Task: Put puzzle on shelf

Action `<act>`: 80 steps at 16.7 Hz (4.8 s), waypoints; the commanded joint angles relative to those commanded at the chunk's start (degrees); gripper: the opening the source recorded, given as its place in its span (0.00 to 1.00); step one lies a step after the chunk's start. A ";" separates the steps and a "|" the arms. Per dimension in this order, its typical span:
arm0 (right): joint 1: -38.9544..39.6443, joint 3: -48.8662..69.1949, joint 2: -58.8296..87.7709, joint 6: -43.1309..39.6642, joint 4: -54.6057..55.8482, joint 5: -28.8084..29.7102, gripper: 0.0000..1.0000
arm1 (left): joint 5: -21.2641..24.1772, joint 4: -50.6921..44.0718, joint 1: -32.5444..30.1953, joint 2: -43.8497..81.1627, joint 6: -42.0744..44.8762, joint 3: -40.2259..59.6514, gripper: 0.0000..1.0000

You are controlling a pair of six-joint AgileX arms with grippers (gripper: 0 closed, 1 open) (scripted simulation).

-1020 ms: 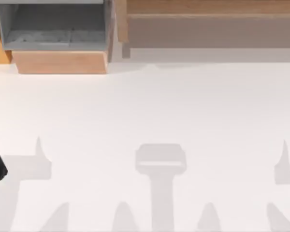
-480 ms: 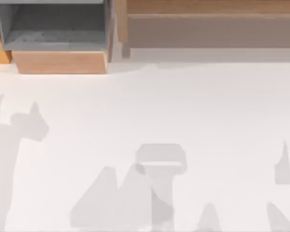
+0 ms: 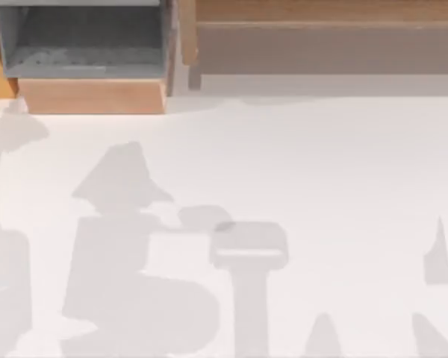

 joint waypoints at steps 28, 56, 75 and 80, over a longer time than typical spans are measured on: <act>0.00 0.00 0.00 0.00 0.00 0.00 1.00 | 7.08 17.96 6.18 44.62 28.77 26.60 1.00; 0.00 0.00 0.00 0.00 0.00 0.00 1.00 | 9.24 21.88 8.50 41.02 28.50 17.56 0.00; 0.00 0.00 0.00 0.00 0.00 0.00 1.00 | 16.20 33.48 15.40 32.14 28.96 -3.18 0.00; 0.00 0.00 0.00 0.00 0.00 0.00 1.00 | 17.36 34.79 16.72 31.34 29.17 -5.18 0.00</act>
